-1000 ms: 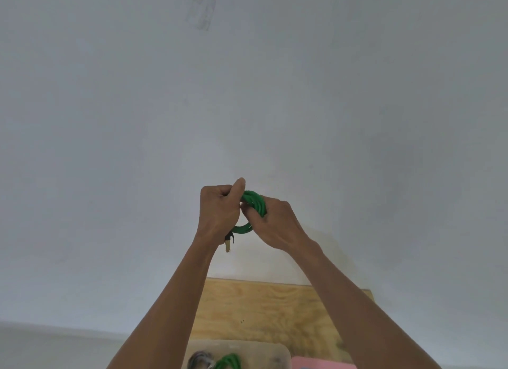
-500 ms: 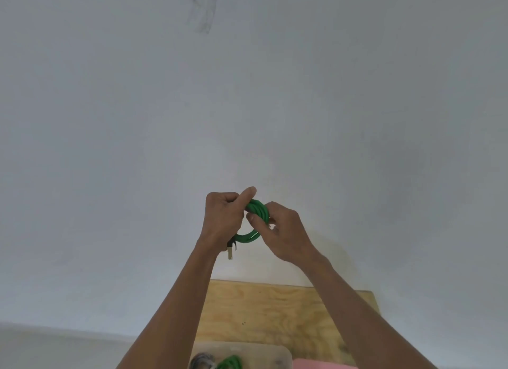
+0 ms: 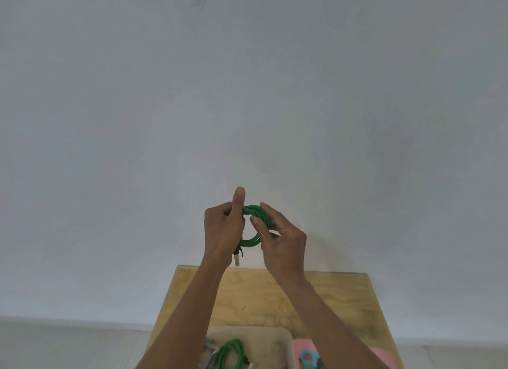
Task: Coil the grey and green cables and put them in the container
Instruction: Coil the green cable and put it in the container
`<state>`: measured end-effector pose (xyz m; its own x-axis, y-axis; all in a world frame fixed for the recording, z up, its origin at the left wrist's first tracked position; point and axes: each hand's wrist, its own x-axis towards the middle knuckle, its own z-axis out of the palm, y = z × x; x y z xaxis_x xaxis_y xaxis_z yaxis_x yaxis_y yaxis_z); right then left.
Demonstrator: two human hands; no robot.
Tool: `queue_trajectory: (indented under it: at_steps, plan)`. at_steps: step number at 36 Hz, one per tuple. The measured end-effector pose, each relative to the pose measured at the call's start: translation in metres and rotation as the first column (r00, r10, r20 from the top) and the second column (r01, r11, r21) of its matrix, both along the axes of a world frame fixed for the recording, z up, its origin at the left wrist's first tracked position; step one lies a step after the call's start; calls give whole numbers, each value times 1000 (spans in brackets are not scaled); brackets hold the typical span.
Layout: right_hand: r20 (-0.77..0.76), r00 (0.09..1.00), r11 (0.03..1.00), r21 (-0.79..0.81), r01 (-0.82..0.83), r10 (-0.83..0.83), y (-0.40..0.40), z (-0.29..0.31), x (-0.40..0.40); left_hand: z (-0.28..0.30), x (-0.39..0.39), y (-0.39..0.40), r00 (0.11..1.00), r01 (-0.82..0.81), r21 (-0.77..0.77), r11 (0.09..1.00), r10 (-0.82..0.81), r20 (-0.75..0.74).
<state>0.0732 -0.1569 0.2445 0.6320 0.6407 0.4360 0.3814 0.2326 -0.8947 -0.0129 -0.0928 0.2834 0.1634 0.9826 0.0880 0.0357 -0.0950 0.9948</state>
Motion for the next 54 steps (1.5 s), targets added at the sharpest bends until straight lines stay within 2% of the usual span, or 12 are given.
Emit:
queue_trajectory:
  at_steps: [4, 7, 11, 15, 20, 25, 29, 34, 42, 46, 50, 54]
  plan:
    - [31, 997, 998, 13, 68, -68, 2, -5, -11, -14, -10, -4, 999, 51, 41, 998, -51, -13]
    - [52, 995, 996, 17, 86, -87, 2, -8, -24, -22, -17, -5, 1000, -9, 72, 997, 10, -20]
    - [-49, 994, 995, 10, 101, -100, 3, -12, -43, -25, -25, -7, 995, -94, 25, 995, 93, 42]
    - [7, 992, 991, -18, 129, -129, 5, -18, -61, -32, -38, -6, 989, -117, -32, 993, 119, 84]
    - [8, 987, 986, -45, 158, -158, 7, -20, -79, -43, -61, -2, 979, 22, -177, 984, 15, 205]
    - [12, 982, 980, -70, 188, -187, 5, -24, -93, -55, -84, 6, 933, 211, -281, 936, -108, 342]
    - [39, 978, 973, -100, 210, -207, 0, -27, -98, -63, -93, 8, 914, 291, -316, 903, -165, 372]
    - [14, 980, 971, -137, 197, -197, -14, -34, -97, -72, -98, -2, 914, 337, -313, 888, -228, 337]
    - [-40, 984, 968, -190, 163, -174, -56, -58, -77, -99, -94, -38, 960, 271, -318, 908, -235, 150]
    - [-105, 974, 950, -265, 165, -199, -82, -79, -62, -135, -102, -51, 987, 90, -252, 964, -120, -106]
    - [-130, 964, 921, -348, 175, -232, -107, -111, -46, -178, -119, -63, 927, -45, -53, 998, 22, -375]
    - [-55, 967, 862, -468, 196, -250, -123, -149, -40, -222, -140, -76, 810, -11, 46, 999, 35, -586]
